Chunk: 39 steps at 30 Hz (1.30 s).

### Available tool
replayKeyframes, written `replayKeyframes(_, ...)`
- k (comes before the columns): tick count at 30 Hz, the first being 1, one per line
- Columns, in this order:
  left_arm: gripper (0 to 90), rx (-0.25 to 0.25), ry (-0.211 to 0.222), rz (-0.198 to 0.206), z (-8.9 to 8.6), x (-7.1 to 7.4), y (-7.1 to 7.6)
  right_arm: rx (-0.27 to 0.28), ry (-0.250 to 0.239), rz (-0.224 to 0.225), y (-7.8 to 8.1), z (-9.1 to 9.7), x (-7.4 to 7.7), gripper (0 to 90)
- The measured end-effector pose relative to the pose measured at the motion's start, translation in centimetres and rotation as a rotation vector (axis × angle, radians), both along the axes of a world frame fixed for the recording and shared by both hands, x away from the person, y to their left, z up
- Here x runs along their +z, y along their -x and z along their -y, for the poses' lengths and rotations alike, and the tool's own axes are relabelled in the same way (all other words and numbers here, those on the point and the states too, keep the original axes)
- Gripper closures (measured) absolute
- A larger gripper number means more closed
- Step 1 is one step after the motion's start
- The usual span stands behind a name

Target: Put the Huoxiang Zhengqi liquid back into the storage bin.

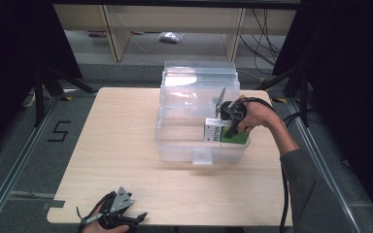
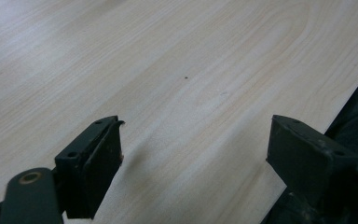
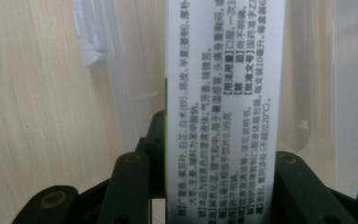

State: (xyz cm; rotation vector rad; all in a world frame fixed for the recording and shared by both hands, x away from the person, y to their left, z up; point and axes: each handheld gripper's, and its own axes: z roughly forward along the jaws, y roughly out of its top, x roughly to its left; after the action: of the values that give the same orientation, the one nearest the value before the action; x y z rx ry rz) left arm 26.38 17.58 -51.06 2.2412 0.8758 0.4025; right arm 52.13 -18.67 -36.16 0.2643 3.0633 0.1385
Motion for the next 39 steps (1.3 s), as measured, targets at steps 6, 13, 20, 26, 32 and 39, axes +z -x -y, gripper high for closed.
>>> replayKeyframes(6, 17.3, -0.003, -0.006, -0.005, 0.0, 0.0, 0.0, 0.01, -0.005, -0.003, -0.1, 0.2, -0.7, 64.8)
replayKeyframes(13, 17.3, 0.001, -0.001, -0.001, 0.0, 0.0, 0.0, 0.054, -0.026, -0.006, -0.5, 0.2, -1.6, 64.8)
replayKeyframes(20, 17.3, 0.001, 0.001, 0.0, 0.0, 0.0, 0.0, 0.027, -0.028, -0.009, -0.5, -0.1, -1.9, 64.7)
replayKeyframes(26, 17.3, 0.003, 0.008, 0.0, 0.0, 0.0, 0.0, 0.055, 0.001, -0.005, -0.8, -0.3, -2.3, 64.7)
replayKeyframes(32, 17.3, 0.0, 0.006, -0.001, 0.0, 0.0, 0.0, 0.005, 0.017, -0.015, -0.6, -0.2, -2.9, 64.7)
replayKeyframes(39, 17.3, -0.001, -0.006, -0.005, 0.0, 0.0, -0.1, 0.023, 0.013, -0.022, -0.8, 0.0, -3.7, 64.6)
